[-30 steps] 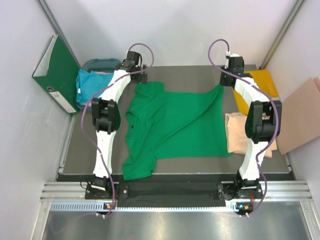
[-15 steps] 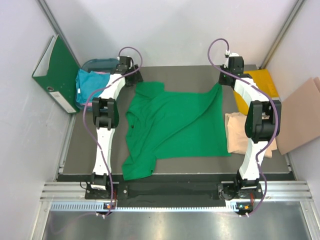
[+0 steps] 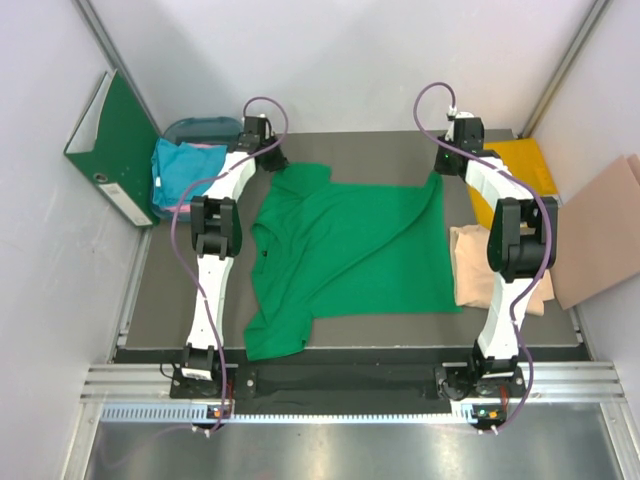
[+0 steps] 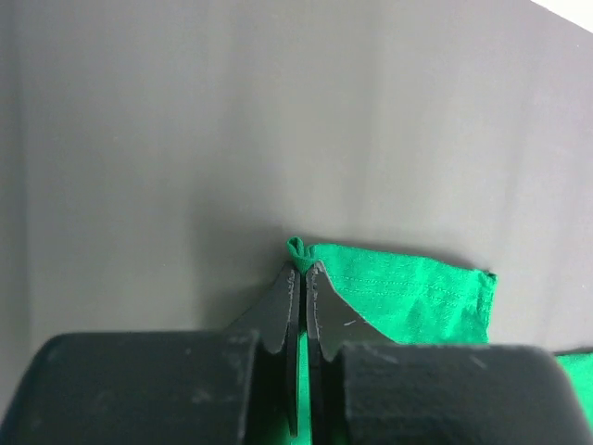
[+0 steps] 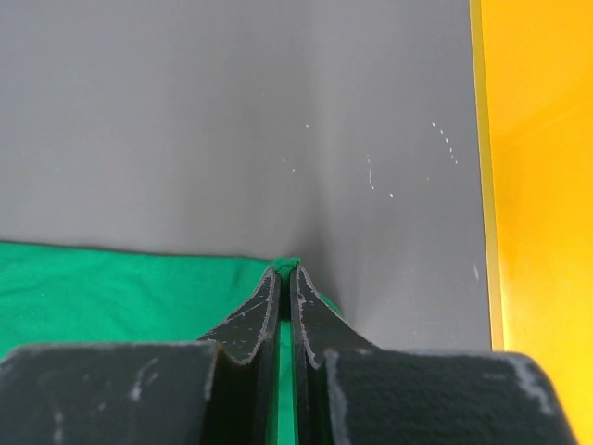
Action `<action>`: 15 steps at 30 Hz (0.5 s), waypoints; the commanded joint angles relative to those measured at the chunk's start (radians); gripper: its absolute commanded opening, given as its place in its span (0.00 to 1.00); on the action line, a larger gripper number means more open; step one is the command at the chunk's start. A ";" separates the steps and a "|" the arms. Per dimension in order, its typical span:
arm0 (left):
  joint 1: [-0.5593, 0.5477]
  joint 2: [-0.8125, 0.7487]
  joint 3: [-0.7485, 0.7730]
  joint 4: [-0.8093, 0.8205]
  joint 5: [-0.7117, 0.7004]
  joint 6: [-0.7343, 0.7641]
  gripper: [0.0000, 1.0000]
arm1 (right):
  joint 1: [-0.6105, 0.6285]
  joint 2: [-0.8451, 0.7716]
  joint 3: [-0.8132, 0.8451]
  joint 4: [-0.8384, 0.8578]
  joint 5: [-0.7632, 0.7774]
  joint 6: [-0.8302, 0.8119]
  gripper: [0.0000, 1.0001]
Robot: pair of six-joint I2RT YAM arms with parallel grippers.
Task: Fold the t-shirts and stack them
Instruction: Grap the side of the flattened tshirt furthest away from the robot with both arms, then fold the flattened tshirt in 1/3 of the way
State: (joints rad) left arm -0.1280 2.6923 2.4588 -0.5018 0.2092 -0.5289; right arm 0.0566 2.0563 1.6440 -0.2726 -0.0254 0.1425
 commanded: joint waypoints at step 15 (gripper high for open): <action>0.045 -0.362 -0.043 0.081 -0.168 0.067 0.00 | -0.001 -0.016 0.112 -0.046 -0.013 0.066 0.00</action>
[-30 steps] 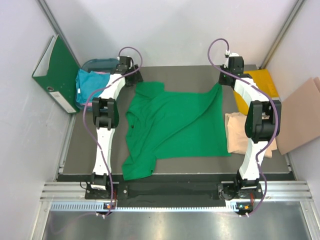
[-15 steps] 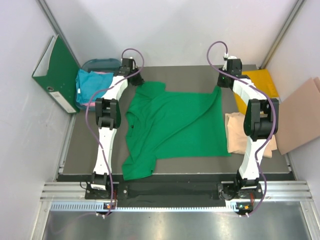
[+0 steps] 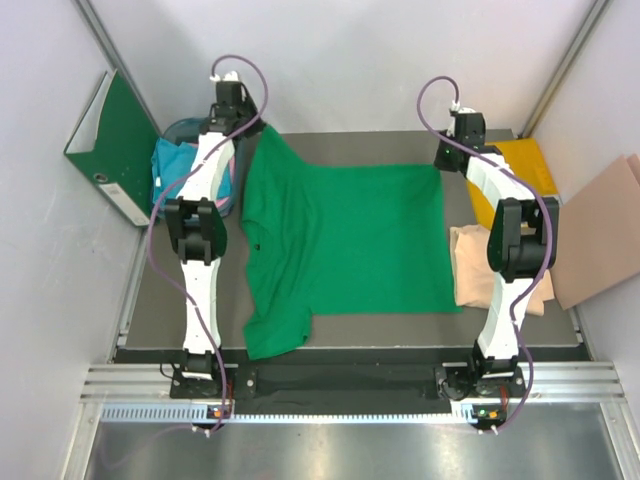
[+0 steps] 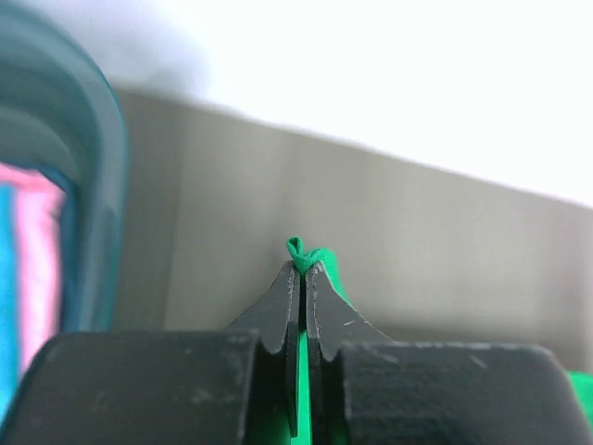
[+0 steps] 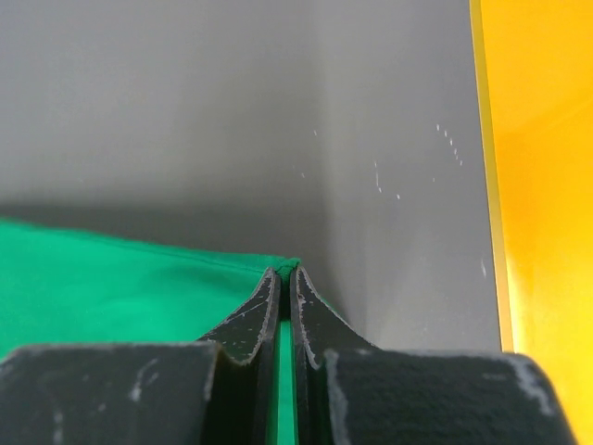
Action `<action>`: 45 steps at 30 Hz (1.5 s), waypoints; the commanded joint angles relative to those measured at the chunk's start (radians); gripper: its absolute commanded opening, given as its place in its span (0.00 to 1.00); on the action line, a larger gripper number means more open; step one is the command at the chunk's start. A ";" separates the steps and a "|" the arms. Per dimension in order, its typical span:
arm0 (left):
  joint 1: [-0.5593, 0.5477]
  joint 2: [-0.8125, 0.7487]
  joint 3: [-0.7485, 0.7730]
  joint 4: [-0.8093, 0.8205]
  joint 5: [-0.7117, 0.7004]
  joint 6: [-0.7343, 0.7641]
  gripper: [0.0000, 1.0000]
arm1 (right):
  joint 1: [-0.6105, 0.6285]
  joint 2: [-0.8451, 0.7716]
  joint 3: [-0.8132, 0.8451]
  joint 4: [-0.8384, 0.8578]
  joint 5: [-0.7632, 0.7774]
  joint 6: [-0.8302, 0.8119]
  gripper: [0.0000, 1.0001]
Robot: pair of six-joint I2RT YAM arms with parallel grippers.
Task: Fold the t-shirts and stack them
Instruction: Fold the flattened tshirt in 1/3 of the way
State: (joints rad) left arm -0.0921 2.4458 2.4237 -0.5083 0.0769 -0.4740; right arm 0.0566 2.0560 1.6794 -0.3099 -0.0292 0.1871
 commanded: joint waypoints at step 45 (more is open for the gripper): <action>0.005 -0.640 -0.709 -0.460 -0.155 -0.034 0.00 | 0.009 -0.269 -0.400 -0.158 -0.161 0.052 0.92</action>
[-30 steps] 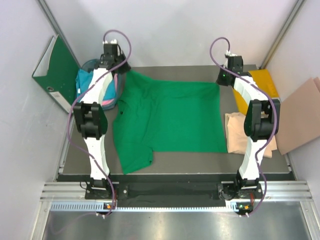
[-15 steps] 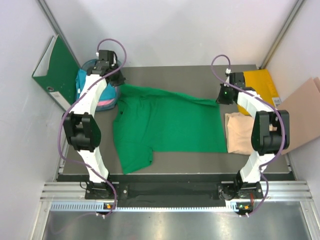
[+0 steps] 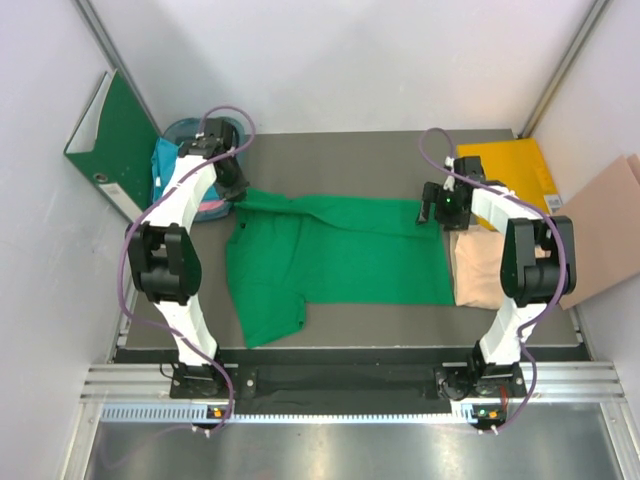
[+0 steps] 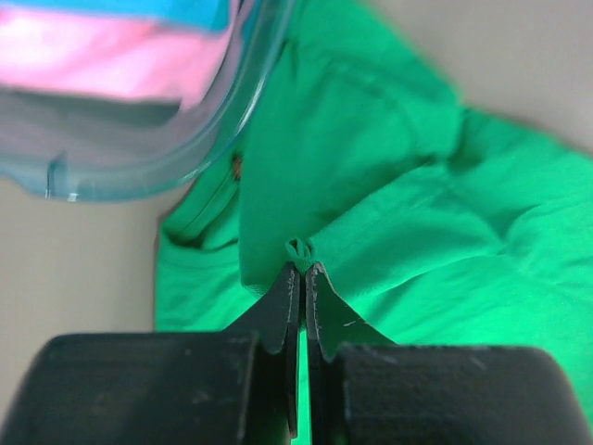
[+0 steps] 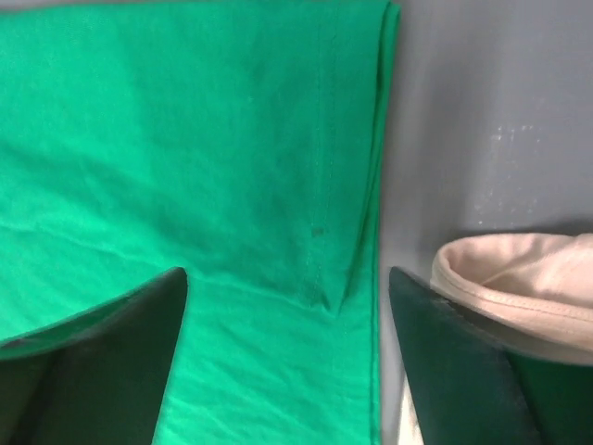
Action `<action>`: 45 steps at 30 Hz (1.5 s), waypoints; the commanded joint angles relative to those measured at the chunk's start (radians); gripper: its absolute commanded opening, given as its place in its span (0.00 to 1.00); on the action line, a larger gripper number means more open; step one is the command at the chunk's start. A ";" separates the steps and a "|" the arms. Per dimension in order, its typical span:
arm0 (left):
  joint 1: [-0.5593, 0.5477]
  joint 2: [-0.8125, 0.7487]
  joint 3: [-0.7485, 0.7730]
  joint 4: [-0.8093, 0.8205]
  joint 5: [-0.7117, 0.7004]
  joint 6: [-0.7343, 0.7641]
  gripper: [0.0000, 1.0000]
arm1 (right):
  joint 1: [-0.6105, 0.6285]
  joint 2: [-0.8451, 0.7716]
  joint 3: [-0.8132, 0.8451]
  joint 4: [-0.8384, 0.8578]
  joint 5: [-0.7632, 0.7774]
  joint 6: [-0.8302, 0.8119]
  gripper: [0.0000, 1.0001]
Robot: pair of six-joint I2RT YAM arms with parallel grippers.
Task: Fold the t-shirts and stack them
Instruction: Fold the flattened tshirt in 1/3 of the way
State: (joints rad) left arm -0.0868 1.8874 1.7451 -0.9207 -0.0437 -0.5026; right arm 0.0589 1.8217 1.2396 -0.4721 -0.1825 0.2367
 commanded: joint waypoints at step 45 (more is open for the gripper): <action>-0.166 0.214 -0.085 0.082 0.171 0.110 0.27 | 0.024 -0.002 0.064 0.044 -0.005 0.093 1.00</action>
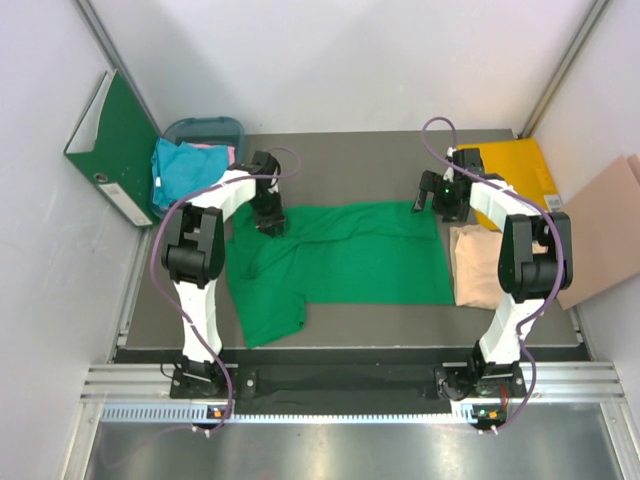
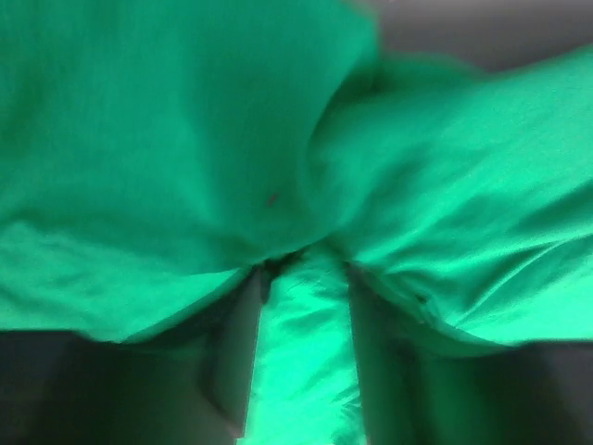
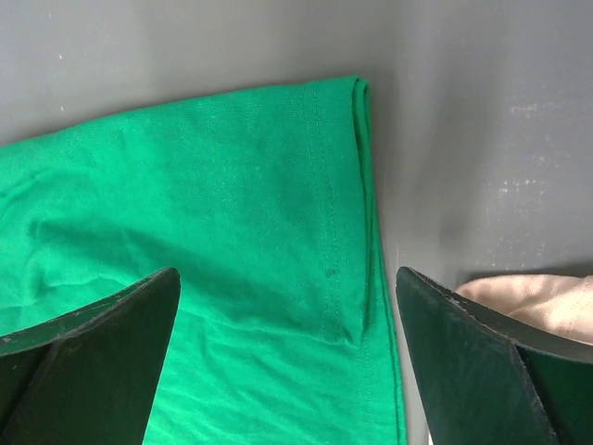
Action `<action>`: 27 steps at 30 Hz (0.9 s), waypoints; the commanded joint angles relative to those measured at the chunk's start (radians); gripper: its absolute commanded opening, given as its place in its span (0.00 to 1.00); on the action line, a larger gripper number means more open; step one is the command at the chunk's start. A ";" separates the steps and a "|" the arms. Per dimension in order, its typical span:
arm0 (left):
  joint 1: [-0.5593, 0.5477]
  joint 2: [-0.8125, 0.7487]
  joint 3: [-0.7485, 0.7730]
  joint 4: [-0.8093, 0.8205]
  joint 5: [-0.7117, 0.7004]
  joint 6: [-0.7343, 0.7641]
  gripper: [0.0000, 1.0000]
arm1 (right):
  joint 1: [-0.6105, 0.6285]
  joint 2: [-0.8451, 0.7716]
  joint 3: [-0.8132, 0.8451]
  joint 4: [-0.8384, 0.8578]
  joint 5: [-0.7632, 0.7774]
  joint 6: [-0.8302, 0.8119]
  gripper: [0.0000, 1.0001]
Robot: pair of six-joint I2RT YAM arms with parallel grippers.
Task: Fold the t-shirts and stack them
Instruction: Fold the flattened tshirt in 1/3 of the way
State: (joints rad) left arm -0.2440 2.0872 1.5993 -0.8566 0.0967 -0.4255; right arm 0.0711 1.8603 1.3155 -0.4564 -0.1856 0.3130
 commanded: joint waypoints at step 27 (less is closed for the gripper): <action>-0.187 -0.458 -0.312 -0.256 -0.070 0.014 0.99 | 0.050 -0.001 0.011 0.035 0.047 0.057 1.00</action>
State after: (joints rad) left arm -0.4076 1.7191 1.2800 -1.0668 0.0971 -0.3969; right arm 0.1150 1.8603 1.3003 -0.4492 -0.1719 0.3538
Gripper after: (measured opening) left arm 0.905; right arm 0.995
